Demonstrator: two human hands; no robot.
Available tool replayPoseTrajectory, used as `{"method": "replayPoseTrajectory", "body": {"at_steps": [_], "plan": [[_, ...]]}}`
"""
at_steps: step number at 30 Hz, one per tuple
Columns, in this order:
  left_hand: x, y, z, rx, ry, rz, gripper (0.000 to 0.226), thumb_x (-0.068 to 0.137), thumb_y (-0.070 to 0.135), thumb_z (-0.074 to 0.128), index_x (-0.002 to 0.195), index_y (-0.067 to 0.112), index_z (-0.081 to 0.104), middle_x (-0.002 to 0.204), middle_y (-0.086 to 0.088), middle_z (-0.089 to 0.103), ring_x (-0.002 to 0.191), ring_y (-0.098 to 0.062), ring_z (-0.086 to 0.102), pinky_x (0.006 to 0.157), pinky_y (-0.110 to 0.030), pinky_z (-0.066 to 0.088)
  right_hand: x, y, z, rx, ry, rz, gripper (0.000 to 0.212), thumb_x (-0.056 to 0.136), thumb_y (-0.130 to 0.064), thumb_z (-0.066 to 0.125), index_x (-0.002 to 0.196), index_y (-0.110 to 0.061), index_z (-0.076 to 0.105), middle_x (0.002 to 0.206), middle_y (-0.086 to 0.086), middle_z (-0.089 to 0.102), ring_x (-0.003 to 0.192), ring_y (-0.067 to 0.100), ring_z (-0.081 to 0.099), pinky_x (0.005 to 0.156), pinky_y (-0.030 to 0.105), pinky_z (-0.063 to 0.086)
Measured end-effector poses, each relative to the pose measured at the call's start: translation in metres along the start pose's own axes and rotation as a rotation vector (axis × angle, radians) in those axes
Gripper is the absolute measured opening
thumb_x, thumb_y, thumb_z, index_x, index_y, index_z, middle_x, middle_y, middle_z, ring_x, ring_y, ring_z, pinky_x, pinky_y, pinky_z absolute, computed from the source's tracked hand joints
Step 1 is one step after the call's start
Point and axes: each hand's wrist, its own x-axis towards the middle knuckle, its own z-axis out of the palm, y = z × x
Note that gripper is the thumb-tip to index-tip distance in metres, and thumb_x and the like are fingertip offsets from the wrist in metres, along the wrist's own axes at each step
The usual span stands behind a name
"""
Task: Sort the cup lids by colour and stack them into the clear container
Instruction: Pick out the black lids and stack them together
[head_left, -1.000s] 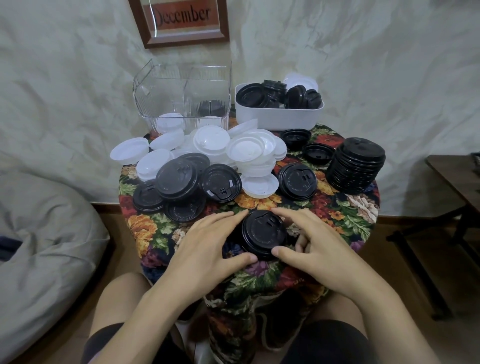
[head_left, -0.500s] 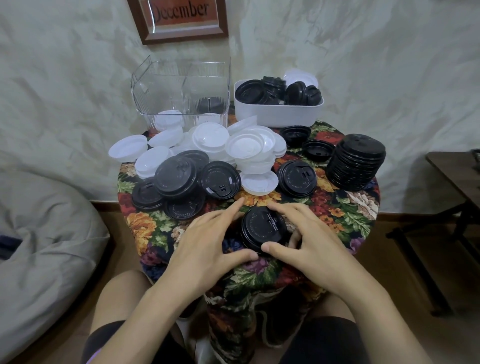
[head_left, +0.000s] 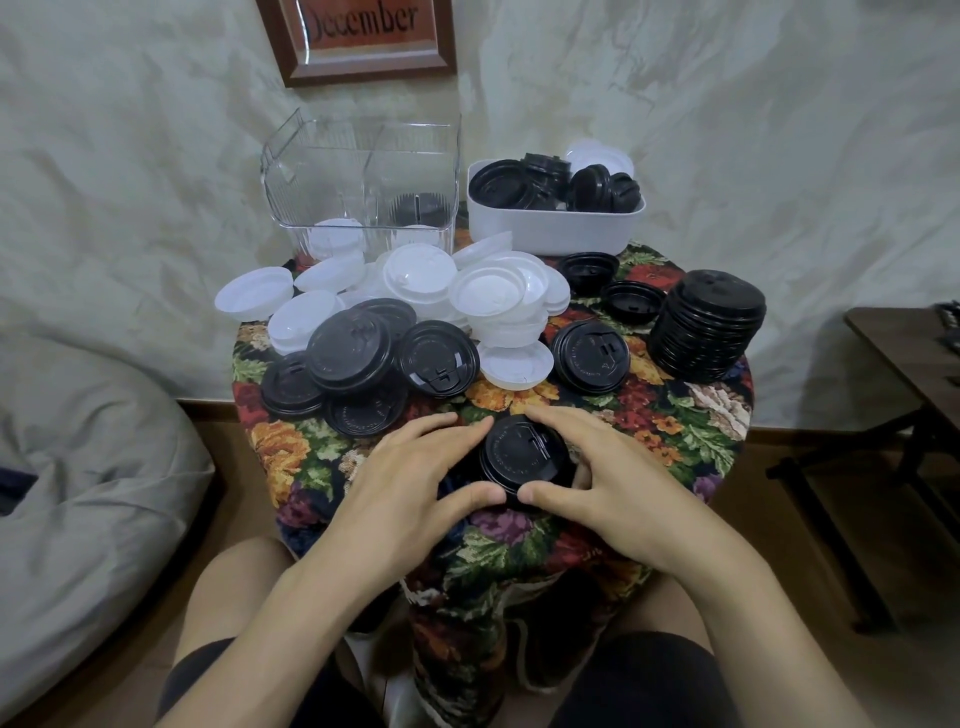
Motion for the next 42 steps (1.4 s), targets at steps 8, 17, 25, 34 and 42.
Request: {"method": "replayPoseTrajectory", "body": {"at_steps": [8, 17, 25, 34, 42], "plan": [[0.002, 0.007, 0.002, 0.089, 0.012, 0.022, 0.102, 0.072, 0.096, 0.038, 0.154, 0.035, 0.043, 0.155, 0.022, 0.040, 0.148, -0.004, 0.027, 0.123, -0.035, 0.026, 0.002, 0.005, -0.002, 0.011, -0.033, 0.002, 0.077, 0.086, -0.055, 0.074, 0.153, -0.050, 0.034, 0.145, -0.033, 0.038, 0.081, 0.007, 0.059, 0.087, 0.032, 0.051], [-0.001, 0.011, -0.003, 0.010, 0.031, -0.004, 0.087, 0.078, 0.093, 0.042, 0.154, 0.050, 0.036, 0.137, 0.044, 0.030, 0.145, 0.010, 0.021, 0.121, -0.030, 0.024, 0.003, 0.014, -0.001, 0.390, 0.057, 0.028, 0.078, 0.081, -0.040, 0.085, 0.147, -0.052, 0.044, 0.126, -0.024, 0.065, 0.065, 0.009, 0.058, 0.063, 0.030, 0.053], [-0.004, 0.016, -0.003, -0.033, 0.090, -0.025, 0.081, 0.078, 0.083, 0.050, 0.151, 0.048, 0.042, 0.134, 0.042, 0.029, 0.139, 0.013, 0.025, 0.115, -0.022, 0.021, 0.038, 0.033, -0.026, -0.029, 0.469, 0.160, 0.078, 0.093, -0.044, 0.072, 0.158, -0.042, 0.029, 0.164, -0.011, 0.031, 0.128, 0.018, 0.054, 0.107, 0.048, 0.047], [-0.004, 0.015, -0.002, -0.032, 0.110, -0.054, 0.084, 0.079, 0.089, 0.046, 0.151, 0.046, 0.043, 0.137, 0.032, 0.042, 0.142, 0.000, 0.035, 0.115, -0.029, 0.031, 0.042, 0.026, -0.035, 0.051, 0.522, 0.150, 0.076, 0.089, -0.059, 0.070, 0.155, -0.038, 0.040, 0.151, -0.013, 0.049, 0.122, 0.012, 0.055, 0.102, 0.036, 0.047], [-0.003, 0.016, -0.001, -0.047, 0.120, -0.052, 0.089, 0.072, 0.090, 0.047, 0.147, 0.042, 0.051, 0.143, 0.016, 0.057, 0.138, -0.001, 0.039, 0.110, -0.027, 0.034, -0.006, 0.001, -0.012, 0.119, 0.154, 0.039, 0.069, 0.073, -0.075, 0.070, 0.137, -0.057, 0.054, 0.121, -0.029, 0.058, 0.078, -0.002, 0.057, 0.075, 0.022, 0.044]]}}
